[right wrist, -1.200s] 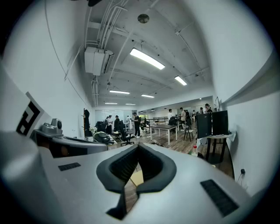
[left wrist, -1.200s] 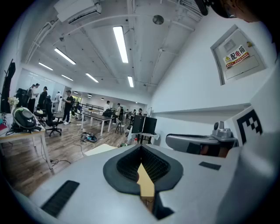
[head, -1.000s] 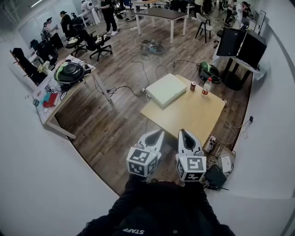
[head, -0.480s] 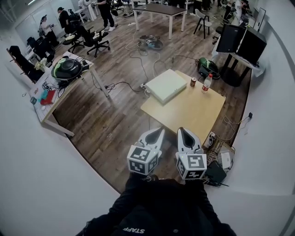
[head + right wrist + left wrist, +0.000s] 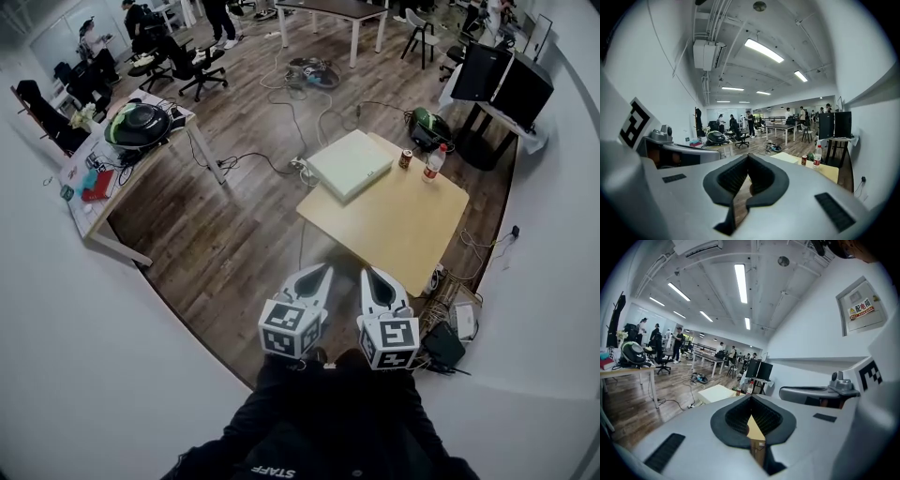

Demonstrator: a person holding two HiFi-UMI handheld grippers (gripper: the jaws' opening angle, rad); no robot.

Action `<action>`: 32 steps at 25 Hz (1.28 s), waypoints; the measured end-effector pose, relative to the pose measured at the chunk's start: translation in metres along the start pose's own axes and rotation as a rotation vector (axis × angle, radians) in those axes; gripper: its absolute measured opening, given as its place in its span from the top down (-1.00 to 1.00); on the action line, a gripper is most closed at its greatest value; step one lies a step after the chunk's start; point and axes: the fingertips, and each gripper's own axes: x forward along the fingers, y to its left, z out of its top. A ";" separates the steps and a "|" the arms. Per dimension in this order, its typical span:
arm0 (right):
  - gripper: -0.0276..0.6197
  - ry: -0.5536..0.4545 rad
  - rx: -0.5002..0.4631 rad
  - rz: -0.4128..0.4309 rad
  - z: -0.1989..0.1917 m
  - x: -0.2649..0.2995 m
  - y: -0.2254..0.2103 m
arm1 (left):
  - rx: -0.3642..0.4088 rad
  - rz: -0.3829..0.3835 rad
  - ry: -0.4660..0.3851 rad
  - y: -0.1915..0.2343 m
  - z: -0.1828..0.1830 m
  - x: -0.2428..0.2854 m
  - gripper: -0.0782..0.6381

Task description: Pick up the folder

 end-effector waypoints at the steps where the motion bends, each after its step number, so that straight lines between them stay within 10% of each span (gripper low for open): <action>1: 0.85 0.009 -0.001 0.006 -0.004 0.003 0.005 | -0.008 0.008 0.007 0.006 -0.003 -0.002 0.69; 13: 0.84 0.060 0.025 0.018 -0.016 0.050 -0.004 | -0.058 0.056 0.045 0.049 -0.012 0.027 0.69; 32: 0.85 0.077 0.061 0.023 0.028 0.213 -0.164 | -0.023 0.077 0.081 0.106 0.067 0.253 0.69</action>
